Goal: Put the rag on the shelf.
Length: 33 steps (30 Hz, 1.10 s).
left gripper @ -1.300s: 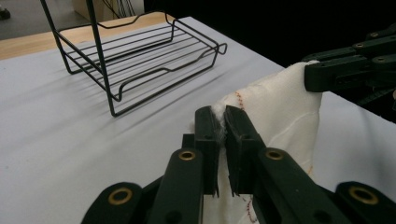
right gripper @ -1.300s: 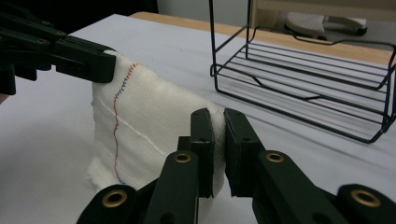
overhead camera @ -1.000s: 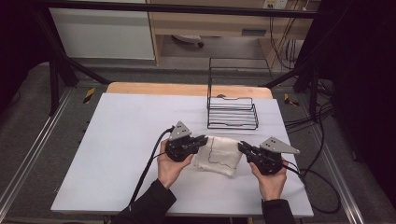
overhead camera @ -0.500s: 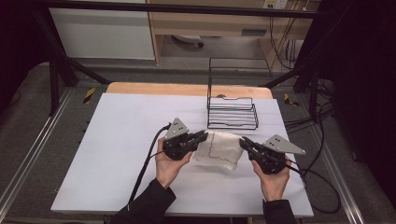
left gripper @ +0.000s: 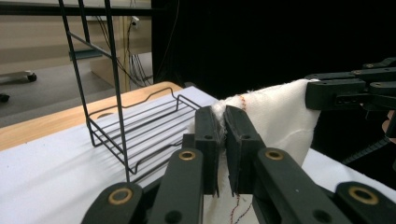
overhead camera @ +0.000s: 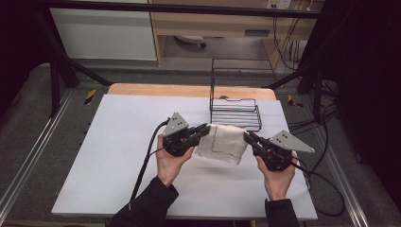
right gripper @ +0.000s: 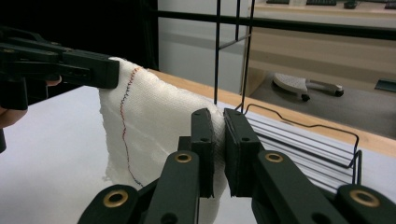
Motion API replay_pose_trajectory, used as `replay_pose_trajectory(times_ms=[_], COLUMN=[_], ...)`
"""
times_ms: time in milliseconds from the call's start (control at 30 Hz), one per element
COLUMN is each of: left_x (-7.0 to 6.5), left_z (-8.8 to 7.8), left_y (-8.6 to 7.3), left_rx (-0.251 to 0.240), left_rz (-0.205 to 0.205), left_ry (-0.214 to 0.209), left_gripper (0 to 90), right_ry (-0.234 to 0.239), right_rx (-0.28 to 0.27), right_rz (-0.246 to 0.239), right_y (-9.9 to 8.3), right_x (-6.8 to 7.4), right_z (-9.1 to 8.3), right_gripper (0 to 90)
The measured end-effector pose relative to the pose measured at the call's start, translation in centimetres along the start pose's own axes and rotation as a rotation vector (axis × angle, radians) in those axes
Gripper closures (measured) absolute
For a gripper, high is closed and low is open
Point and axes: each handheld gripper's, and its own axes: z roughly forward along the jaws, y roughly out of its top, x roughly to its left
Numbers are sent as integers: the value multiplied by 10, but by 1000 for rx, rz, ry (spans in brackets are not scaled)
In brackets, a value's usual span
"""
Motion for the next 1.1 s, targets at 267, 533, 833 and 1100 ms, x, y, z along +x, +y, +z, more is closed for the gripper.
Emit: replay_pose_trajectory(times_ms=[267,533,833,1100], left_x=[0,-3,-6,-7], left_z=[-2,-2,0,5], left_y=[14,27,45,58], left_rx=[-43,-75,-115,-139], left_rz=[9,17,29,37], left_ry=[3,-2,-1,6], left_gripper=[837,837,837,837], right_ry=[-8,-22,-50,-74], right_rx=[-44,-84,-126,-150], right_rz=[-5,-18,-34,-50], right_y=[12,28,48,62], right_x=[0,-3,-7,-13], right_z=[-2,-7,-10,-11], right_gripper=[833,833,833,834])
